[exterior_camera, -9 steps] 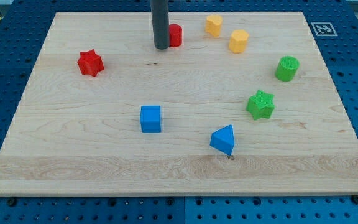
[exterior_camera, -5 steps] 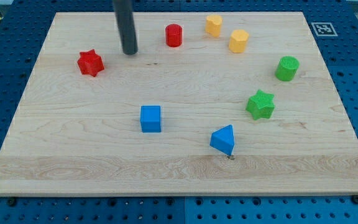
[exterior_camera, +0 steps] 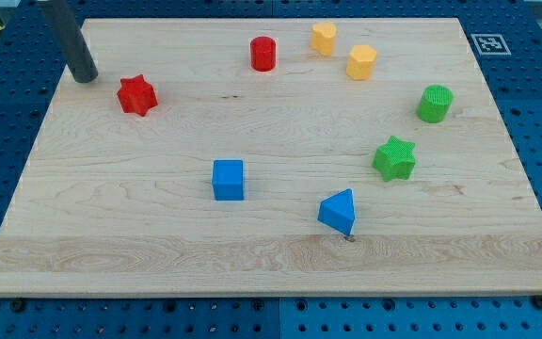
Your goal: Move the red star diagonally left to the blue cube
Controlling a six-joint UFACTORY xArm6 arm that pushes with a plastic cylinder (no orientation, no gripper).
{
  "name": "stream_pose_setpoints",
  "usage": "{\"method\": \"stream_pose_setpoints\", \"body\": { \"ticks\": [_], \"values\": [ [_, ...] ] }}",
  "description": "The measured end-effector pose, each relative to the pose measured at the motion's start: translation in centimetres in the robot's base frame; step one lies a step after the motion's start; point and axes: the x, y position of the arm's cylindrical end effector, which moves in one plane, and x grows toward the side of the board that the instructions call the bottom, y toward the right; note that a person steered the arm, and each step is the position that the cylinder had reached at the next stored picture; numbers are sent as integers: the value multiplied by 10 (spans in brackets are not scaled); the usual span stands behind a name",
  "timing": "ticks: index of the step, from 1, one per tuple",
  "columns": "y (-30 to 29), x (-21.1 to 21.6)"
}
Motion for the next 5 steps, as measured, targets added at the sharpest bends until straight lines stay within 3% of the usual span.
{"method": "stream_pose_setpoints", "body": {
  "ticks": [2,5],
  "values": [
    [13,-44],
    [15,-38]
  ]
}}
